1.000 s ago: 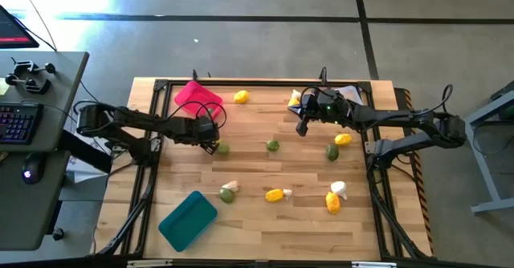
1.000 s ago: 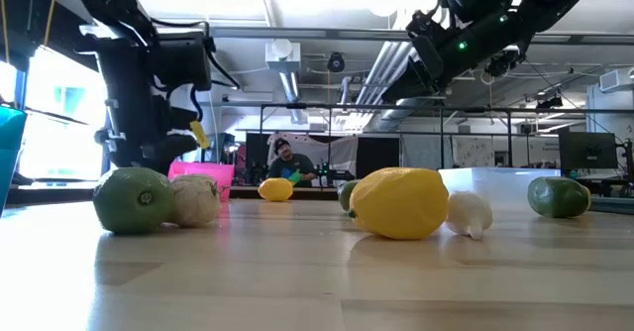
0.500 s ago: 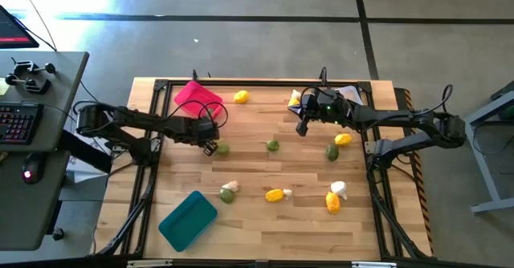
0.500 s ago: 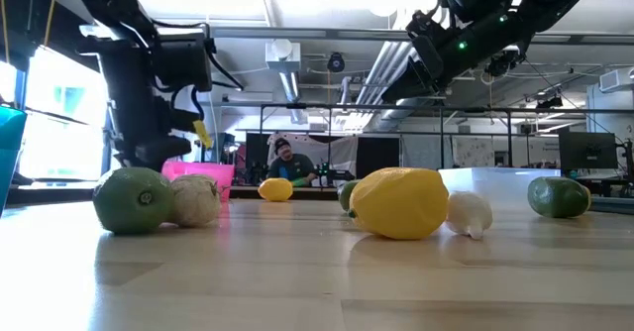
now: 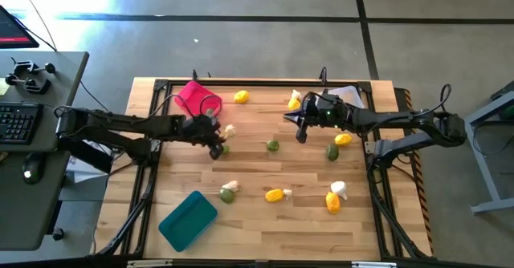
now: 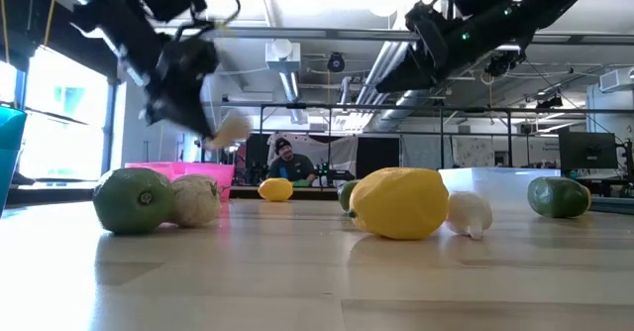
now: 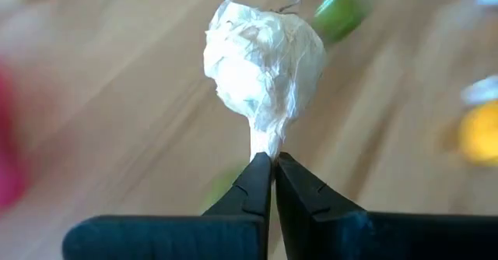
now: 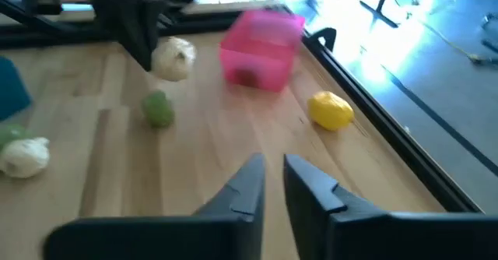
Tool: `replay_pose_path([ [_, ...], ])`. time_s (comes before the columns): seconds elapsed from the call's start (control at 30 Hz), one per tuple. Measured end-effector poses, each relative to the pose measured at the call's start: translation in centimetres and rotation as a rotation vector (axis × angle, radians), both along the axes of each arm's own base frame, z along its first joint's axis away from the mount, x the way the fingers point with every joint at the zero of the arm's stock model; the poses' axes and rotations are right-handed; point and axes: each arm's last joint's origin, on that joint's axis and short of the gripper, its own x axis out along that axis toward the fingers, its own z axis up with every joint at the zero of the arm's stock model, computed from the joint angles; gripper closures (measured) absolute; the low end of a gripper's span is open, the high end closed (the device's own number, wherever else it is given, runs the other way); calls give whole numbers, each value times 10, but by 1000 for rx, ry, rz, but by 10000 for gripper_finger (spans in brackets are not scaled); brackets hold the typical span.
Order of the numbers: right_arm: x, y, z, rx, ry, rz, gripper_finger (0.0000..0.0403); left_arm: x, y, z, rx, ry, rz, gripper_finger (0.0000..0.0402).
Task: Sort produce into baskets
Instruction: Put the white garlic in the transparent bin
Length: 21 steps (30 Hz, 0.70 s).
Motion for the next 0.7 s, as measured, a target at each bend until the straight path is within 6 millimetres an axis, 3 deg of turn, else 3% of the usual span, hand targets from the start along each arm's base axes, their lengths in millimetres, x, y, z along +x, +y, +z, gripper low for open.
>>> replay_pose_path([
  [0.23, 9, 19, 11, -25, -119, 86, 244, 27, 18, 18, 73, -336, -117, 401],
  [0.43, 13, 26, 23, 5, -253, 121, 163, 47, 36, 13, 181, -469, -190, 401],
  [0.7, 15, 25, 34, -8, -384, 123, 124, 75, 46, 11, 306, -636, -367, 401],
])
